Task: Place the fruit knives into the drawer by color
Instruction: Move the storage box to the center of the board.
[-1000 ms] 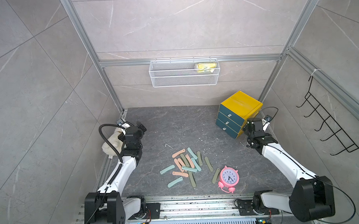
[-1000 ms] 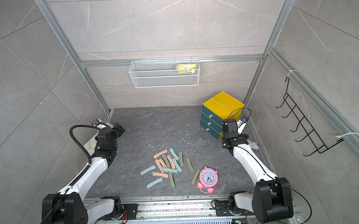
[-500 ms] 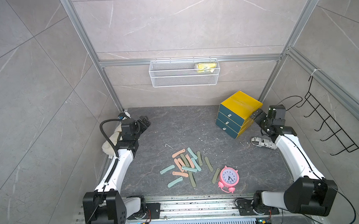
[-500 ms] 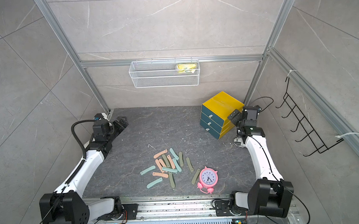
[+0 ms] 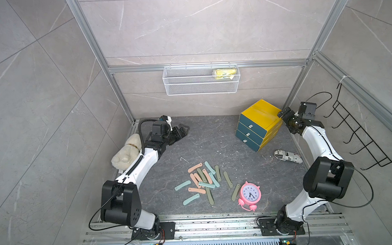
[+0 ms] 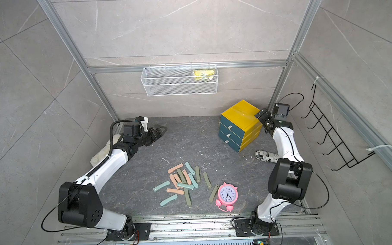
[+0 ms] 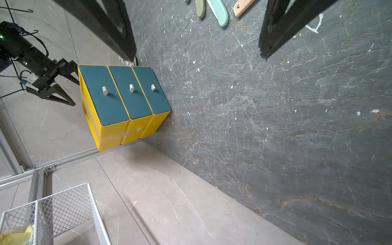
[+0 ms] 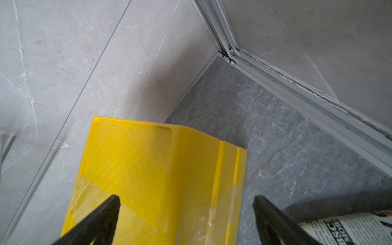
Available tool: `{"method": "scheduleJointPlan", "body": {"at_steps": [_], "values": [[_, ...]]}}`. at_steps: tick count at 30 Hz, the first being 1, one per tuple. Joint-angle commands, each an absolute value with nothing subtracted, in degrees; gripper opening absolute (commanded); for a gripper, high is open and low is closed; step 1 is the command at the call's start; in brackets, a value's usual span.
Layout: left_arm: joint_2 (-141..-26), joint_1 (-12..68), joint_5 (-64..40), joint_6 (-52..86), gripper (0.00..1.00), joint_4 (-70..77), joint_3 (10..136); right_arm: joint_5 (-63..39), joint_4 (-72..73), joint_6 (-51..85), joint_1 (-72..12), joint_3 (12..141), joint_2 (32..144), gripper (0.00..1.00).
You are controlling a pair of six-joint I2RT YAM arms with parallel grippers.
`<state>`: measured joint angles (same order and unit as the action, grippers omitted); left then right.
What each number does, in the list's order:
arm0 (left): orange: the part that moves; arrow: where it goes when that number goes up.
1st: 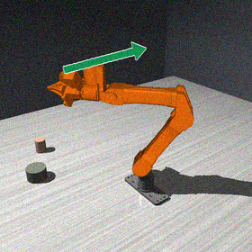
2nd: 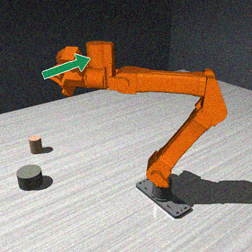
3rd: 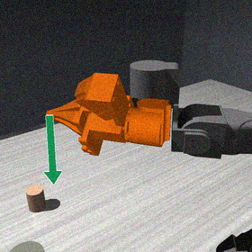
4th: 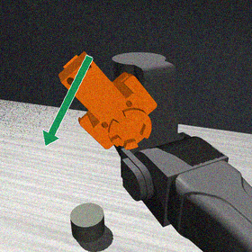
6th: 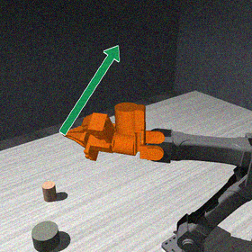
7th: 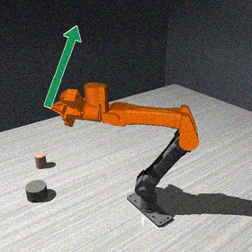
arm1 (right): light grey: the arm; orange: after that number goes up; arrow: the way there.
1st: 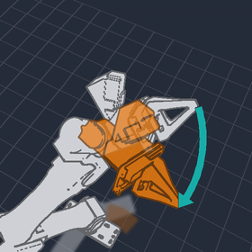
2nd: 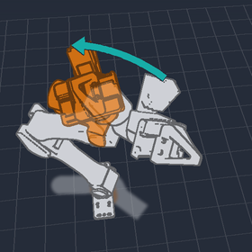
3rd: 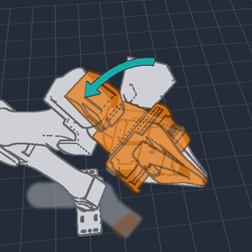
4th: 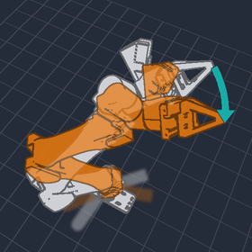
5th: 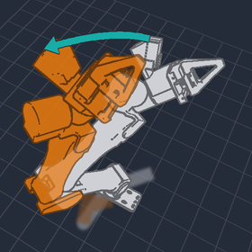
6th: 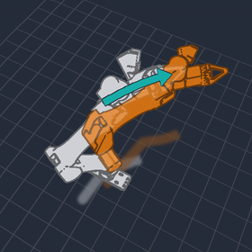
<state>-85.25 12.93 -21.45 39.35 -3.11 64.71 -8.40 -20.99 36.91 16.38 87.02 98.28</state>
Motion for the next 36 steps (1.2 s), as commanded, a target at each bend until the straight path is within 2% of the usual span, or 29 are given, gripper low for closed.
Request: {"method": "scheduleJointPlan", "body": {"at_steps": [1,7,11,18,28,36], "values": [[-86.2,12.9,-26.1,37.7,0.95,-2.9,67.4,-8.9,-20.2,33.0,16.7,89.0,98.5,1.00],[-89.1,13.0,-27.6,37.7,0.96,-2.4,68.4,-14.0,-17.9,32.6,16.0,87.1,98.3,1.00],[-90.7,13.2,-29.2,38.4,0.96,-0.1,68.5,-12.1,-7.3,39.2,15.7,77.6,94.7,1.00],[-92.0,13.5,-30.9,38.2,0.96,0.1,69.6,-6.2,1.9,48.9,15.7,69.3,92.0,0.99],[-97.8,13.6,-36.7,39.3,0.96,3.6,73.7,-9.4,19.1,51.0,16.6,63.8,96.4,1.00],[-101.0,13.7,-39.5,38.5,0.96,5.1,75.7,-28.7,20.8,46.8,17.2,73.0,107.0,1.00]]}}
